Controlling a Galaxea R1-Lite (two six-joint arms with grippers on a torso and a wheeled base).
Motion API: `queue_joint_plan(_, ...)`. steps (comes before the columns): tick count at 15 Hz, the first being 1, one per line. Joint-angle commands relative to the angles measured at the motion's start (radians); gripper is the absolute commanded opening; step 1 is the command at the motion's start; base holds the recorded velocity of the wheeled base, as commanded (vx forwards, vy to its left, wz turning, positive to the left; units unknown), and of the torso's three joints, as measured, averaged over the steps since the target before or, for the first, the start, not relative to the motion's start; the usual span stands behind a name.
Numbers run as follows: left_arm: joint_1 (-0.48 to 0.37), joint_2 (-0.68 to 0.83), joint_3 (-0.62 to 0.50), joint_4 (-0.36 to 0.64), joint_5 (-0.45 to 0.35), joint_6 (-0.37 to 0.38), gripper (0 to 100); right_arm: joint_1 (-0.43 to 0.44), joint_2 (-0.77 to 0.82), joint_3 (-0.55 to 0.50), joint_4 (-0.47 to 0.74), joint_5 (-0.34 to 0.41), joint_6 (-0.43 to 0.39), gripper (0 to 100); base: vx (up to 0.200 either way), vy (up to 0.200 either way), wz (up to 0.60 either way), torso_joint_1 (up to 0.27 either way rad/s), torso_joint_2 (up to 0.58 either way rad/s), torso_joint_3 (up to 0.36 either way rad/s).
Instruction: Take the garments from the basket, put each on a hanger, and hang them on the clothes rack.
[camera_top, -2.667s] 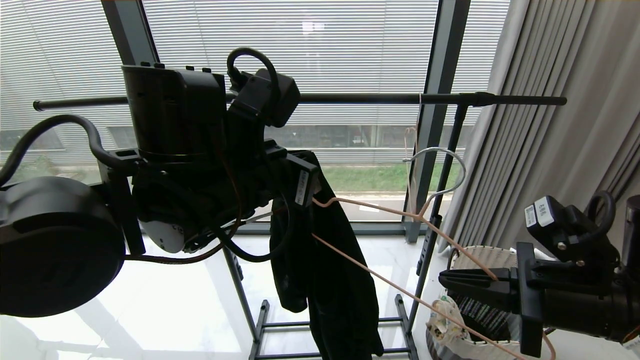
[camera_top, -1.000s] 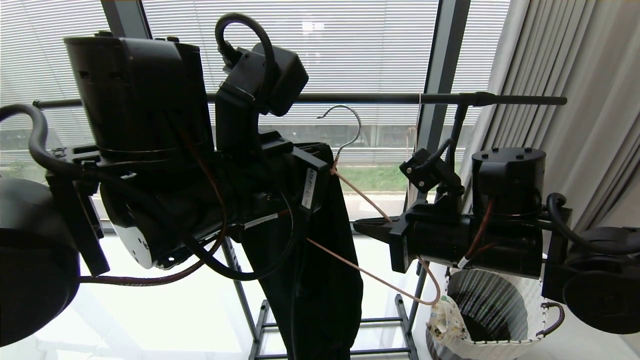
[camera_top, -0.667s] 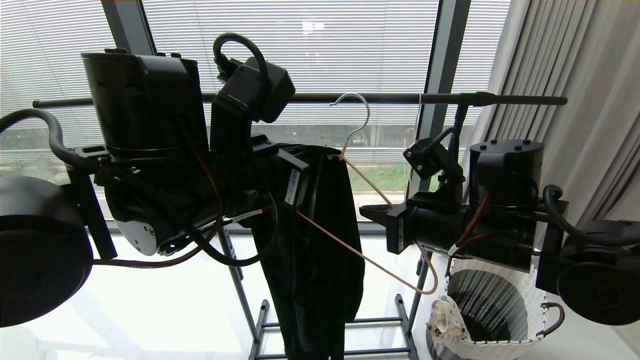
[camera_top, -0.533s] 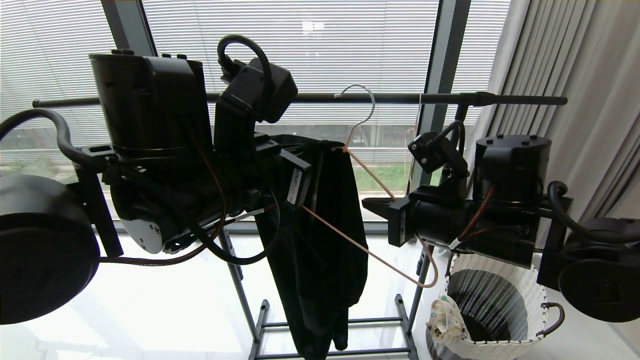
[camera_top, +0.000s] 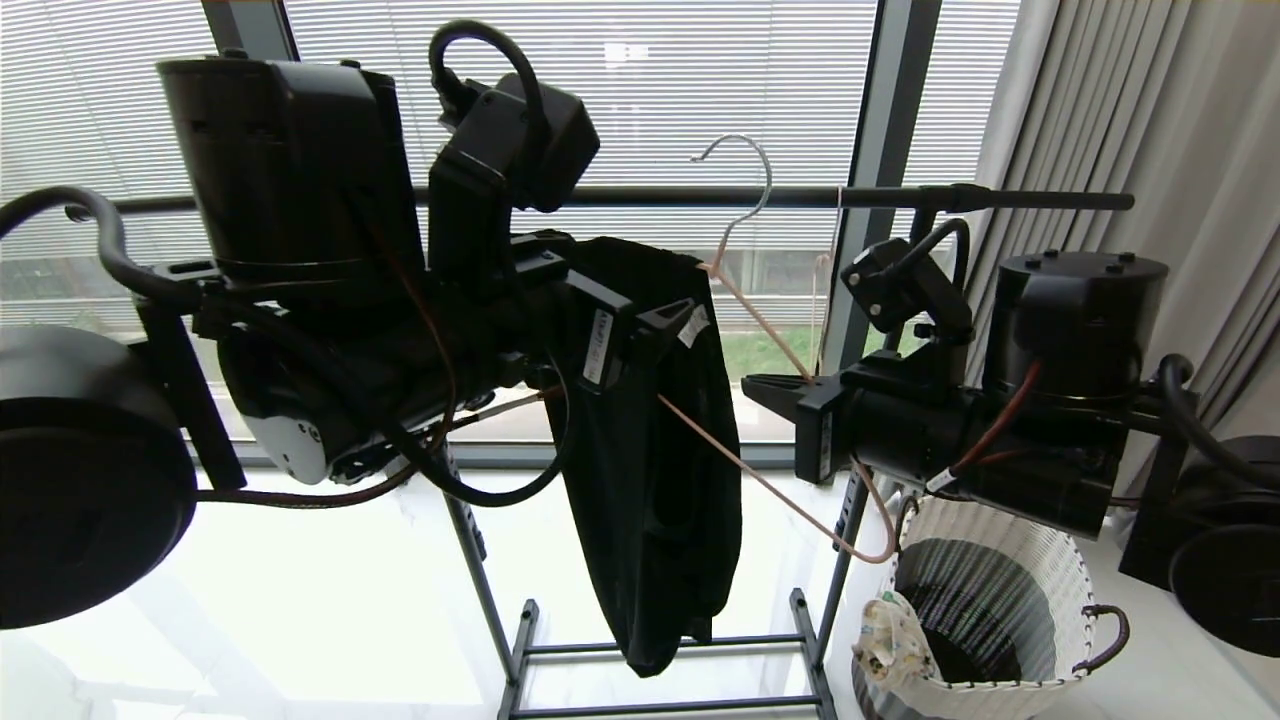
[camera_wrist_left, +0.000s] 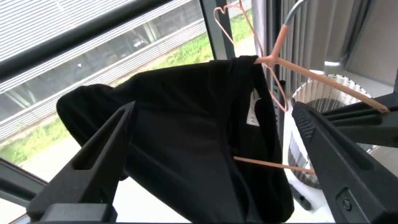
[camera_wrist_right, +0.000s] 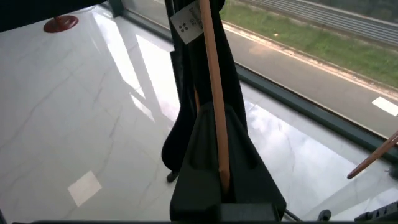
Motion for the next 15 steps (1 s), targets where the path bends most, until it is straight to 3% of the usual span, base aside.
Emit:
queue_joint_plan(1, 0.034, -0.046, 0.042, 0.001, -0.01, -0.001, 100, -0.015, -0.049, 0.042, 0.002, 0.012, -0.032, 0, 0.0, 0.0, 0.0, 0.0, 0.0, 0.0)
queue_joint_plan(2, 0.053, -0.072, 0.088, 0.001, -0.041, -0.001, 100, -0.049, -0.081, 0.098, 0.002, 0.053, -0.078, 0, 0.0, 0.0, 0.0, 0.0, 0.0, 0.0)
queue_joint_plan(6, 0.096, -0.16, 0.261, 0.001, -0.351, 0.019, 100, -0.167, -0.239, 0.289, 0.103, 0.25, -0.232, 0, 0.0, 0.0, 0.0, 0.0, 0.0, 0.0)
queue_joint_plan(7, 0.096, -0.16, 0.275, 0.001, -0.366, 0.041, 100, -0.167, -0.259, 0.302, 0.126, 0.268, -0.244, 0, 0.0, 0.0, 0.0, 0.0, 0.0, 0.0)
queue_joint_plan(9, 0.096, -0.164, 0.327, 0.001, -0.512, 0.15, 100, -0.167, -0.322, 0.359, 0.203, 0.36, -0.338, 0, 0.0, 0.0, 0.0, 0.0, 0.0, 0.0)
queue_joint_plan(12, 0.08, -0.149, 0.404, 0.001, -0.552, 0.225, 100, -0.155, -0.353, 0.427, 0.214, 0.389, -0.393, 0, 0.0, 0.0, 0.0, 0.0, 0.0, 0.0)
queue_joint_plan(15, 0.034, -0.128, 0.439, 0.001, -0.55, 0.23, 100, -0.141, -0.391, 0.474, 0.214, 0.392, -0.422, 0, 0.0, 0.0, 0.0, 0.0, 0.0, 0.0)
